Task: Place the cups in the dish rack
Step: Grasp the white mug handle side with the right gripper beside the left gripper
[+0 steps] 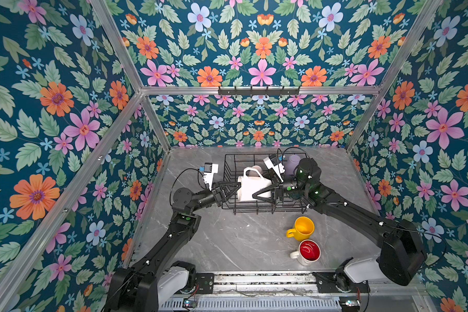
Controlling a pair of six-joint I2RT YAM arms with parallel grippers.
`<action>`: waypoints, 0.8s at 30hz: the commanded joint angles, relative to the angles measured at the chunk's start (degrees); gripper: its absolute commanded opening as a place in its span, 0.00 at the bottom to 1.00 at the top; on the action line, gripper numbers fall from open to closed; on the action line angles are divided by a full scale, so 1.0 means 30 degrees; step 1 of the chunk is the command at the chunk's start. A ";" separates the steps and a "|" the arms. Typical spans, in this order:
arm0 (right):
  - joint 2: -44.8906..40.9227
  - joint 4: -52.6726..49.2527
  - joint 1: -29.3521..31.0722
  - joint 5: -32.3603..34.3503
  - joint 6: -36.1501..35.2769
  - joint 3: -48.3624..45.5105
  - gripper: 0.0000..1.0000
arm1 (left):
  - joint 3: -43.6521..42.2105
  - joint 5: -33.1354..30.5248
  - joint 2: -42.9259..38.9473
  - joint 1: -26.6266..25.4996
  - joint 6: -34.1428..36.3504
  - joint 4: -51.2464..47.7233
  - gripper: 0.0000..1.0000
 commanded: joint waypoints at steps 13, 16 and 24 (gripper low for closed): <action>0.0683 0.0623 0.0179 0.0423 0.0816 0.0623 0.68 | 0.0146 -0.0112 0.0153 -0.0019 -0.0376 0.1946 0.00; 0.0742 0.0561 0.0190 0.0503 0.0897 0.0696 0.56 | 0.0107 -0.0173 0.0186 -0.0019 -0.0379 0.1946 0.00; 0.0846 0.0093 0.0192 0.0424 0.0854 0.0959 0.24 | 0.0116 -0.0201 0.0221 -0.0016 -0.0373 0.1946 0.00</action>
